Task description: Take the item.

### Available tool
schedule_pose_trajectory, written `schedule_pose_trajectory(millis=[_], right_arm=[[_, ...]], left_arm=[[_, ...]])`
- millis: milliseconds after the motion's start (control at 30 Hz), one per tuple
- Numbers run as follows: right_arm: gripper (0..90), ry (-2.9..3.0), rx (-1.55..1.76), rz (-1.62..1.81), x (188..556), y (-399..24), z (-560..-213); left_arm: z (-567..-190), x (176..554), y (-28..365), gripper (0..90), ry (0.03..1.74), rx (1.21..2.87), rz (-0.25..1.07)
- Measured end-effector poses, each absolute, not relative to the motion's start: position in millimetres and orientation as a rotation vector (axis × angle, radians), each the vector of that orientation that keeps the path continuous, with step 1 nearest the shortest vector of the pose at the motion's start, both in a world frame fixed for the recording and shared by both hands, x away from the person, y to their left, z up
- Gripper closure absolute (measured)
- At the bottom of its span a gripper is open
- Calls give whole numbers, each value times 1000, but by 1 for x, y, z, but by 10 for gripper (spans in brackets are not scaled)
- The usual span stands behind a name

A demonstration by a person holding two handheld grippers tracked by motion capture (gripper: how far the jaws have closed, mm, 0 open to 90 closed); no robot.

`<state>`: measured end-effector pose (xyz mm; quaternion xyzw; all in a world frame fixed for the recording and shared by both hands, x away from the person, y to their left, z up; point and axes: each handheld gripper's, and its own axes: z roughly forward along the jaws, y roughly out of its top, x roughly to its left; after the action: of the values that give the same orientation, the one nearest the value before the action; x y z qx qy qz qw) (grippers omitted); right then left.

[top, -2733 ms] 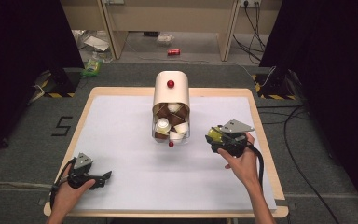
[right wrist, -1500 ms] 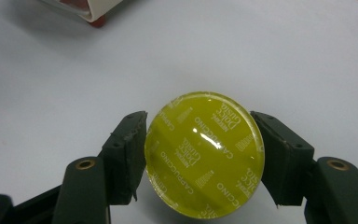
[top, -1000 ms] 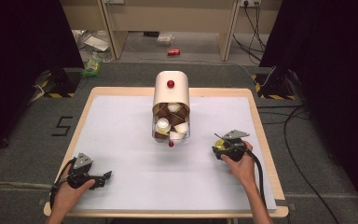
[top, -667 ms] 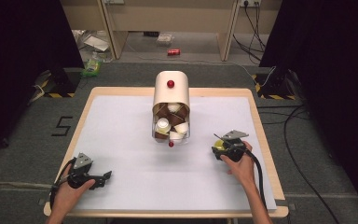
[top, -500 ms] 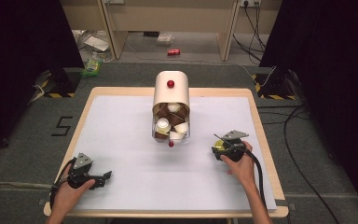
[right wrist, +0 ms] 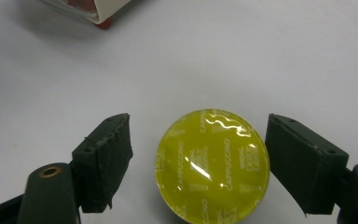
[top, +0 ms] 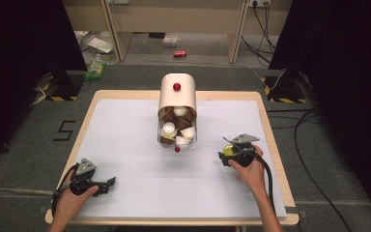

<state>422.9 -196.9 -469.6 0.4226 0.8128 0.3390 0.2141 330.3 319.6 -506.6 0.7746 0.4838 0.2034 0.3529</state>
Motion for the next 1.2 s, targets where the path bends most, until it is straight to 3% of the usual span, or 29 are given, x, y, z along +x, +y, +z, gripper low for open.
schedule_pose_trajectory(millis=[1200], right_arm=[[238, 2253, 1126, 954, 408, -194, -450]], left_arm=[[-507, 330, 320, 55, 1251, 2003, 526]])
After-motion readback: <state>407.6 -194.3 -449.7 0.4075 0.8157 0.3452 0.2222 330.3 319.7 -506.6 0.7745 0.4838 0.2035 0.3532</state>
